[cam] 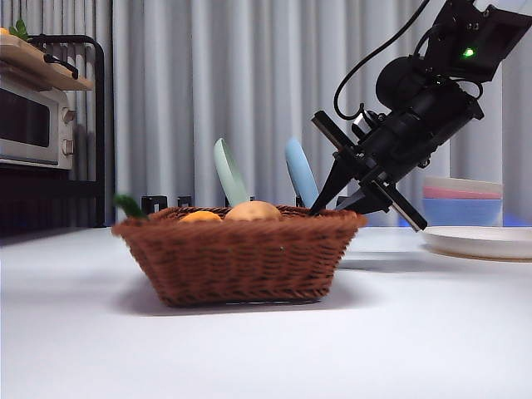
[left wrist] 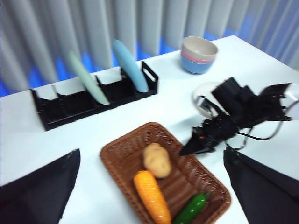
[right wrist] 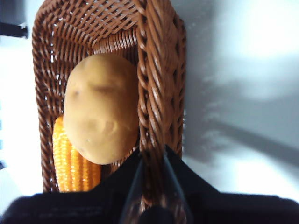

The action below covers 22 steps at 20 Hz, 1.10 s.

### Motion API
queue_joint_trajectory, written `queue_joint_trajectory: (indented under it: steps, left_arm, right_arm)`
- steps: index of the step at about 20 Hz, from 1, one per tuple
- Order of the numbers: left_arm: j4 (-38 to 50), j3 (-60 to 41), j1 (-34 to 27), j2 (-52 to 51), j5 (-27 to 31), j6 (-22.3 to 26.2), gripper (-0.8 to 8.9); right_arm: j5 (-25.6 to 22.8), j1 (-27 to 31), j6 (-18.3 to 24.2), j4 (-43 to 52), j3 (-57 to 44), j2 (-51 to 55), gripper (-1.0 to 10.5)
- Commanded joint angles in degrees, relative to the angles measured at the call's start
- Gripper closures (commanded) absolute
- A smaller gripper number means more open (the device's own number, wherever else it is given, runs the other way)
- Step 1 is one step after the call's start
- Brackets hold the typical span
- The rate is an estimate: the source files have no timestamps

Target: Pick up the basket,pick up the corn from the table,pick up the potato from the table,pick up the cucumber from the table,put all items into the basket

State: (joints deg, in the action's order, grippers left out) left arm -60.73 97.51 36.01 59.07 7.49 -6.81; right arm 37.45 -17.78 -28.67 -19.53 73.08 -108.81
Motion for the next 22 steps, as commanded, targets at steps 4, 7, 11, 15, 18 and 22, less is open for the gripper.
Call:
queue_joint_trajectory:
  steps: [4, 7, 11, 15, 18, 22]
  left_arm:
    - [-1.3, -0.3, 0.0, 0.5, 3.2, 1.5, 2.47]
    - [-0.1, -0.3, 0.0, 1.2, 5.2, 2.7, 2.49]
    - [0.3, -2.2, 0.0, 1.6, 13.6, 5.7, 3.45]
    - [7.3, -12.3, -0.2, 0.3, 17.8, 10.4, 8.22]
    - [22.4, -25.6, -1.0, -3.7, 17.7, 13.7, 8.22]
    - [35.8, -38.0, -4.1, -10.1, 17.6, 16.4, 8.22]
  right_arm:
    - [-0.1, 0.3, 1.1, -3.1, 0.3, 0.4, 4.7]
    - [-0.4, 0.5, 2.3, -3.2, 0.3, 2.0, 4.7]
    - [-6.4, 1.7, 7.2, -3.8, 0.3, 10.3, 5.4]
    - [-20.3, 1.9, 19.7, -8.1, 0.3, 23.1, 9.7]
    - [-31.3, 0.9, 27.3, -9.3, 0.2, 31.5, 9.6]
    - [-36.5, 0.4, 30.4, -8.3, -1.3, 38.3, 9.6]
